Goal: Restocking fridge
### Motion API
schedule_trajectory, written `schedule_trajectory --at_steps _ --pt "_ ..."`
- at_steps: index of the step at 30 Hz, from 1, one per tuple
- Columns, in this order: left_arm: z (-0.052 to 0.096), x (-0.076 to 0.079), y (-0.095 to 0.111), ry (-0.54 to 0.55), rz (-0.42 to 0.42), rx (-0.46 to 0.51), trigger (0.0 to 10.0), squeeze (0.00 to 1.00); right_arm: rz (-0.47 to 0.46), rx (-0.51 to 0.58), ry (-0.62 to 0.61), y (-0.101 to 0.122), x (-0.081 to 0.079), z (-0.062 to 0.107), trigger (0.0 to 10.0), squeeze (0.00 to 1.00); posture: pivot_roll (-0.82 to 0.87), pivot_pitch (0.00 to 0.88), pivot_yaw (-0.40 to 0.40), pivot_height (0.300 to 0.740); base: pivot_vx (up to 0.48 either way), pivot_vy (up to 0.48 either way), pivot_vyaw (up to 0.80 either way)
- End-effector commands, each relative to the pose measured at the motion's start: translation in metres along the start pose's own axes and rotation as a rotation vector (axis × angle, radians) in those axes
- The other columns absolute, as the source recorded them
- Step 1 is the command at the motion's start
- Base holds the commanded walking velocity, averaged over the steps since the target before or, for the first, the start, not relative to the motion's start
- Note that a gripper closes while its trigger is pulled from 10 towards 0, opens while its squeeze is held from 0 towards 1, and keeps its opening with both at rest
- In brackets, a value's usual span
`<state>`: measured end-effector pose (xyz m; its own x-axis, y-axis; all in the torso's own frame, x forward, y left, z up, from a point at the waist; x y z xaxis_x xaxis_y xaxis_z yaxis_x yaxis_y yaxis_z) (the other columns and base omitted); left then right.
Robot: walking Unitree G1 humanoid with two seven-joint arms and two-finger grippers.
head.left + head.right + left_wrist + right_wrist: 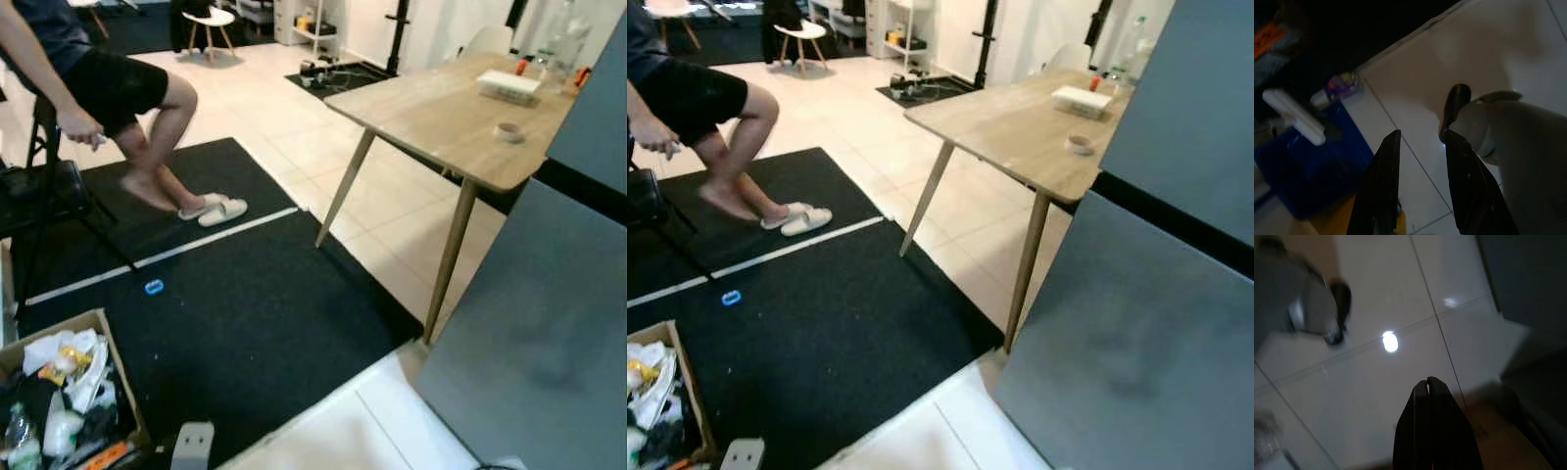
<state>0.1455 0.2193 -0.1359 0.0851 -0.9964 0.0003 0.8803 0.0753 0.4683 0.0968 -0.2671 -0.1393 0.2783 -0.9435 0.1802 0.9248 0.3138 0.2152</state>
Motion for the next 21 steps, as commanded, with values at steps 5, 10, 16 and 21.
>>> schedule_trajectory --at_steps 5,10,16,21 --pt "-0.001 0.001 0.001 0.007 0.028 -0.004 10.0 0.0 0.024 -0.012 -0.048 -0.002 0.01 0.001 10.0 0.0 -0.04 0.0 -0.066 0.74 0.0 0.0 0.32" --pt "-0.004 0.02 0.003 -0.019 0.015 -0.015 10.0 0.0 0.01 -0.004 -0.032 -0.002 0.005 0.001 10.0 0.0 -0.04 0.0 -0.057 0.74 0.0 0.0 0.0" --pt "-0.004 0.014 0.004 -0.009 0.02 -0.02 10.0 0.0 0.025 -0.001 -0.008 0.002 -0.007 -0.002 10.0 0.0 -0.01 0.0 -0.057 0.74 0.0 0.0 0.0" --pt "-0.003 0.003 0.007 0.003 0.007 -0.014 10.0 0.0 0.031 0.001 0.003 0.006 -0.02 -0.004 10.0 0.0 0.03 0.0 -0.04 0.74 0.0 0.0 0.0"
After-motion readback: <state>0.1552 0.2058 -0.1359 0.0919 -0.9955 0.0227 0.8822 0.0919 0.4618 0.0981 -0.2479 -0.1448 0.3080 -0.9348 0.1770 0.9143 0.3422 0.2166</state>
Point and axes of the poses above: a point about 5 cm out from each wrist's last joint towards the gripper, its own z axis pointing back from the gripper into the wrist, its own y axis along the axis of the wrist's last joint, x = y × z, the point moved 4 cm from there along -z, pointing out of the wrist towards the gripper, and after that the axes turned 5 degrees about z, right-handed, at the moved point
